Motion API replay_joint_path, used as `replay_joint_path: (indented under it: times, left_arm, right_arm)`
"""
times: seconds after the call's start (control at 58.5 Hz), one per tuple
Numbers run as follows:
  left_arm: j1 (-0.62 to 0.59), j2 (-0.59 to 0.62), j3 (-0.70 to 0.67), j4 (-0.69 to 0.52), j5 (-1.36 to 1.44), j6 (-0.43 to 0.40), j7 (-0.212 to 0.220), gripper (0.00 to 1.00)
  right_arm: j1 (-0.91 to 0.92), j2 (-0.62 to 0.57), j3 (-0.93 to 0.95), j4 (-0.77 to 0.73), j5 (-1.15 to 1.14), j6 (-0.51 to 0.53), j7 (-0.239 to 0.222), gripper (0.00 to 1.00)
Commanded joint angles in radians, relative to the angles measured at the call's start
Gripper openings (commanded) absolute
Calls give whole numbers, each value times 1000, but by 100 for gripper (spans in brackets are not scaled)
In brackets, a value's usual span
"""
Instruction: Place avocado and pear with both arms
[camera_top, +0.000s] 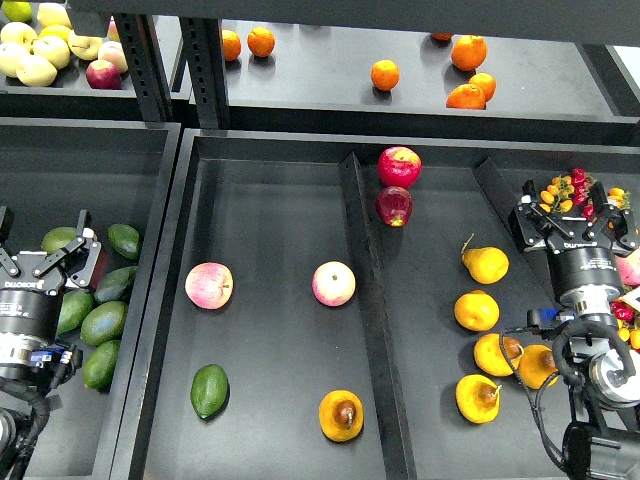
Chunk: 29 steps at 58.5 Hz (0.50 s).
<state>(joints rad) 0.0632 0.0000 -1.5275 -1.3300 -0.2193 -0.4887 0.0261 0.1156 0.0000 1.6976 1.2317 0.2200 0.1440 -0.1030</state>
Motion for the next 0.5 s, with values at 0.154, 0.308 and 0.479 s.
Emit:
replay_joint_path:
  times: [0.154, 0.308, 0.479]
  left_arm:
    - [-20, 0, -14, 6, 11, 0, -8, 100]
    - [-23, 0, -16, 29, 11, 0, -6, 100]
    - [-23, 0, -22, 31, 12, 0, 12, 100]
  right_arm:
    - [4, 0, -3, 2, -1, -1, -1, 99]
    - [3, 0, -6, 0, -2, -1, -3, 99]
    - [-1, 0, -7, 0, -13, 0, -3, 99]
